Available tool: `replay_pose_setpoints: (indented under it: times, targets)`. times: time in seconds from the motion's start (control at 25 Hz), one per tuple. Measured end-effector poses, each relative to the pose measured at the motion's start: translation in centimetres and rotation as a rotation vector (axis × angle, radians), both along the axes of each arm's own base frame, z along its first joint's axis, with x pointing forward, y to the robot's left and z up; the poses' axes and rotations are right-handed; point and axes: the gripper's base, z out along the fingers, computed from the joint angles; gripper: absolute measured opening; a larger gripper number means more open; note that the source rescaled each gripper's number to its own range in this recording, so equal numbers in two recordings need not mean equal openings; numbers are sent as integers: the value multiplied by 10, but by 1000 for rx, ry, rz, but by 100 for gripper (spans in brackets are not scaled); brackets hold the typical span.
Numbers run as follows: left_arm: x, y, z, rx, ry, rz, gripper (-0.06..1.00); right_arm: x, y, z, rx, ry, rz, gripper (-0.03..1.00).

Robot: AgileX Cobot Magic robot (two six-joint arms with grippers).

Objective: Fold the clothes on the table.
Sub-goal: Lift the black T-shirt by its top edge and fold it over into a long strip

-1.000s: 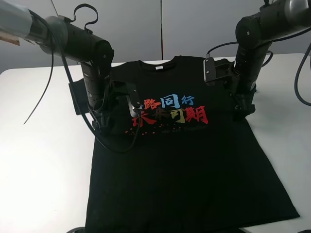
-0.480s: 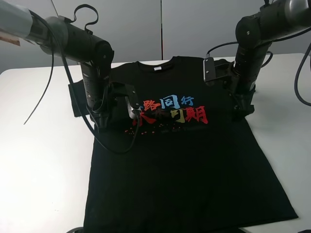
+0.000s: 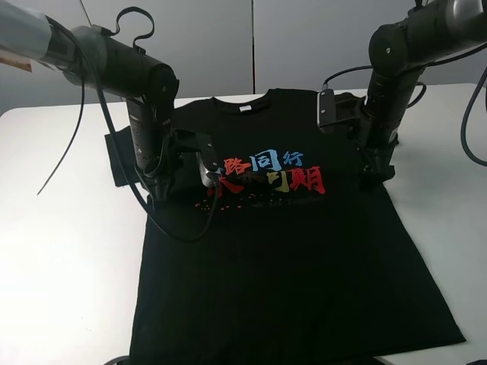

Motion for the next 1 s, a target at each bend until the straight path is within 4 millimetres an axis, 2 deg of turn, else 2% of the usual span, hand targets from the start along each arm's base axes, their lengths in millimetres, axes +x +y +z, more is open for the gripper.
replay_pose_setpoints:
  times: [0.4, 0.64, 0.8, 0.92, 1.0]
  targets:
    - [0, 0, 0, 3, -1, -1, 0, 1, 1, -1, 5, -6, 60, 93]
    - [0, 0, 0, 3, -1, -1, 0, 1, 2, -17, 8, 35, 86, 93]
    - [0, 0, 0, 4, -2, -2, 0, 1, 2, -18, 9, 35, 101, 92]
    - [0, 0, 0, 4, -2, -2, 0, 1, 2, -18, 12, 29, 106, 83]
    - [0, 0, 0, 4, -2, -2, 0, 2, 3, -18, 14, 25, 112, 68]
